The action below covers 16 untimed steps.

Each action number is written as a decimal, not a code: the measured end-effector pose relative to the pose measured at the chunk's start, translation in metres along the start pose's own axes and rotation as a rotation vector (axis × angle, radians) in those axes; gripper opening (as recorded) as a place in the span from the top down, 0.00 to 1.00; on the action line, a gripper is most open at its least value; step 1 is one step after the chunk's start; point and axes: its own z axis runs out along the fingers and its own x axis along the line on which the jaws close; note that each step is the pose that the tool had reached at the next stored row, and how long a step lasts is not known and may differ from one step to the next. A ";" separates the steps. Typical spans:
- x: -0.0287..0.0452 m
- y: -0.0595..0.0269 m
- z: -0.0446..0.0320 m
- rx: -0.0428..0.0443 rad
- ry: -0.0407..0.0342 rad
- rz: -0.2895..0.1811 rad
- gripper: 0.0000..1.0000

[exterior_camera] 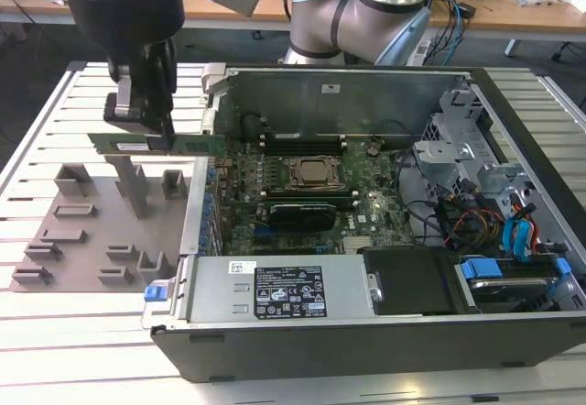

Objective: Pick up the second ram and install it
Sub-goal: 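Pick up the second ram and move it above second insertion slot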

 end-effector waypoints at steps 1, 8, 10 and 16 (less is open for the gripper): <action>-0.0002 -0.0033 -0.0001 -0.0002 0.0000 0.000 0.86; -0.0016 -0.0276 -0.0013 -0.0022 0.0001 0.000 0.86; -0.0019 -0.0334 -0.0015 -0.0025 0.0001 0.000 0.86; -0.0029 -0.0497 -0.0023 -0.0039 0.0002 0.000 0.86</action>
